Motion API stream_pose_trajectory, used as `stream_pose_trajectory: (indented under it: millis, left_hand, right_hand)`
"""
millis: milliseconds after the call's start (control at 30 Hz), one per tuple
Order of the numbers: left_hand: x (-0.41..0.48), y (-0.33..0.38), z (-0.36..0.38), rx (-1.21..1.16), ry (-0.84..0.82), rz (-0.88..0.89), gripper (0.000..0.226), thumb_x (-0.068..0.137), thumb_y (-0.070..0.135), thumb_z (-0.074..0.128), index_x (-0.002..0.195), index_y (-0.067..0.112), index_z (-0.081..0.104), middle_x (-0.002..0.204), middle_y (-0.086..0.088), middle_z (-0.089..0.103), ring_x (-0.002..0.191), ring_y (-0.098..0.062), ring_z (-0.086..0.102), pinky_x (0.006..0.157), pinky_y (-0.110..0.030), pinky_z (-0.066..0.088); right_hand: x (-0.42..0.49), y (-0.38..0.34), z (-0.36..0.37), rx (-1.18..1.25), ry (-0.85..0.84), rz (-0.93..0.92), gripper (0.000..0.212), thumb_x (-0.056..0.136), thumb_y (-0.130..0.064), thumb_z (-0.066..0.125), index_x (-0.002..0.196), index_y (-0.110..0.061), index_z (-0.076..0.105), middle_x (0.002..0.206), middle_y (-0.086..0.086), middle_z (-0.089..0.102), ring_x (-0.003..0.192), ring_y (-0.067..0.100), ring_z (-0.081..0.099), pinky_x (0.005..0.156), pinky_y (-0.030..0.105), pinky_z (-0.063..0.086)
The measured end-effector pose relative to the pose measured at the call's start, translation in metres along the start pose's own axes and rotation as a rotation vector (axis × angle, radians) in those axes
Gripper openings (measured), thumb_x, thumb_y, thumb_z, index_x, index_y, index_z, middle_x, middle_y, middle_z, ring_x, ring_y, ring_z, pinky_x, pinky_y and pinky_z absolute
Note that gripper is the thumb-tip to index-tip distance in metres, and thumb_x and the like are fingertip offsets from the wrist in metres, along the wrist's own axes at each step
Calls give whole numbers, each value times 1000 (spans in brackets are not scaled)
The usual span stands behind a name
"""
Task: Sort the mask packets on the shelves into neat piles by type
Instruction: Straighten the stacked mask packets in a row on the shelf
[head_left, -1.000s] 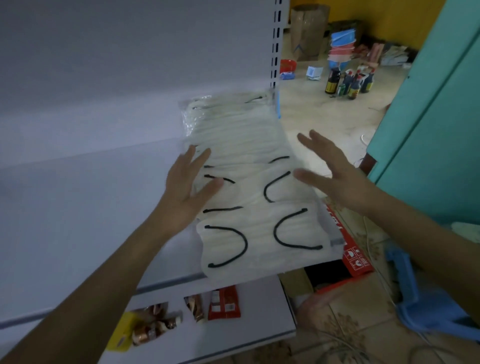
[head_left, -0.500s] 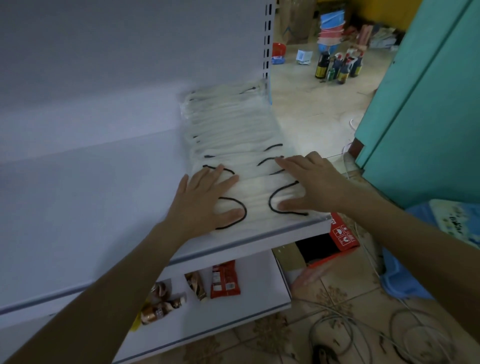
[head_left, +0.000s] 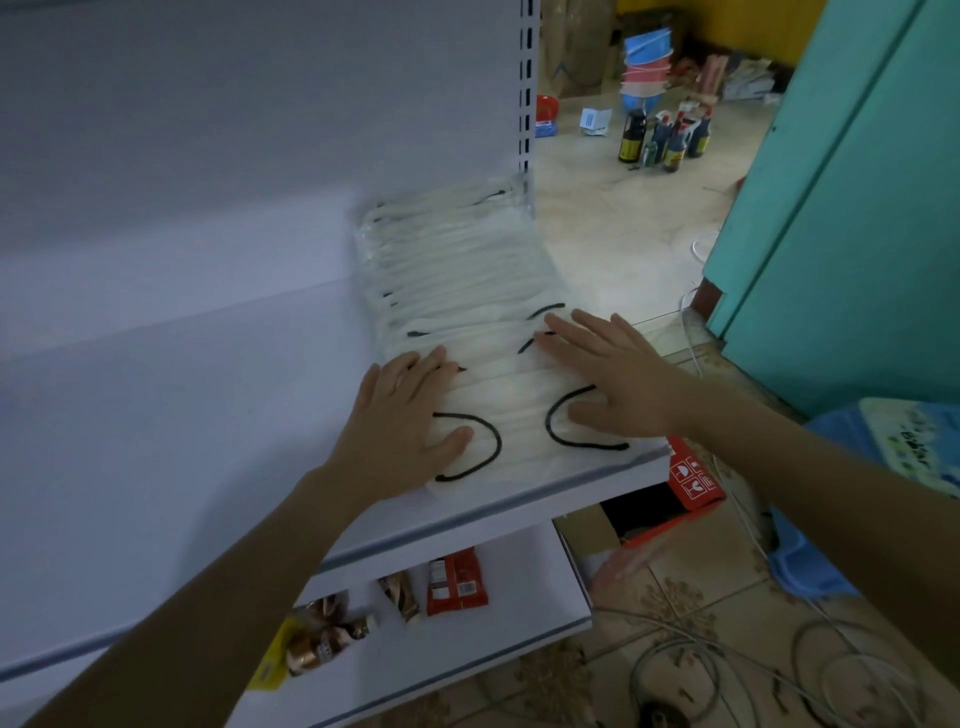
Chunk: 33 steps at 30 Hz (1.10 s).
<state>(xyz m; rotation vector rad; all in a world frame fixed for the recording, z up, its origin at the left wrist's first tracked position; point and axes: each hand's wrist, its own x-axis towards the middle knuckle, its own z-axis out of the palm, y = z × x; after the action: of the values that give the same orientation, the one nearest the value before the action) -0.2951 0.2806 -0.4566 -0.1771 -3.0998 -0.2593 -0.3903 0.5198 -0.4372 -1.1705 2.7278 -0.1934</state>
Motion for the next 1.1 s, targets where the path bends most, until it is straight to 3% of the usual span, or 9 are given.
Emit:
stream_pose_trajectory:
  millis: [100,200,267,333,400,500,633,800,1100]
  left_hand:
    - [-4,1,2,-145,71,-60,94,67,72,16,147,22,20,153,13,-1,145,-16,0,114,-34,-5]
    - [-6,8,-2,-446,217,-334,89,81,66,45,149,21,9,157,0,-9,144,-19,-8,115,-35,-2]
    - [-1,14,-4,-719,149,-513,87,89,46,54,149,20,-3,157,-3,-14,144,-16,-11,115,-35,-1]
    - [1,16,-2,-788,76,-508,87,89,36,56,149,19,-4,157,-3,-13,144,-14,-8,114,-32,3]
    - [1,16,1,-783,67,-475,83,89,34,58,149,20,3,157,-2,-14,144,-13,-4,113,-29,8]
    - [4,7,2,-817,180,-545,81,89,34,58,149,20,6,157,-1,-12,144,-13,-2,113,-29,9]
    - [11,-1,2,-953,183,-521,100,79,57,62,149,22,1,157,-5,10,144,-20,11,117,-46,15]
    - [5,-1,-3,-890,239,-533,79,94,37,48,149,16,-5,158,-3,-1,145,-17,1,119,-39,5]
    - [-80,-10,-65,-562,338,-405,69,97,28,44,148,7,2,157,-7,4,145,-19,4,110,-20,-2]
  right_hand:
    - [2,-2,4,30,11,16,75,90,-41,50,148,-29,2,157,-5,-8,145,15,-10,114,35,-10]
    - [0,-2,7,307,231,179,81,82,-53,43,145,-28,-1,157,7,-7,145,26,-6,116,42,0]
    - [3,-6,4,660,224,356,76,90,-41,51,148,-29,5,158,6,-7,145,23,-5,115,39,5]
    - [8,-12,4,842,127,394,71,94,-25,51,150,-26,6,158,0,-3,145,14,-1,113,29,8]
    - [12,-12,4,800,99,358,72,94,-21,51,150,-25,7,158,0,-2,144,11,3,106,20,11]
    - [13,-7,4,804,143,388,73,93,-26,53,149,-30,5,158,0,-8,145,12,-4,112,30,9]
    - [20,-4,3,901,145,389,69,95,-26,48,150,-30,6,158,-6,-4,145,10,-4,115,34,6]
    - [17,-4,-5,753,269,428,68,94,-27,48,149,-30,9,158,-2,-5,145,17,-5,116,38,4]
    - [7,-121,-42,442,70,-9,68,96,-30,49,149,-25,7,158,2,1,145,15,1,112,23,2]
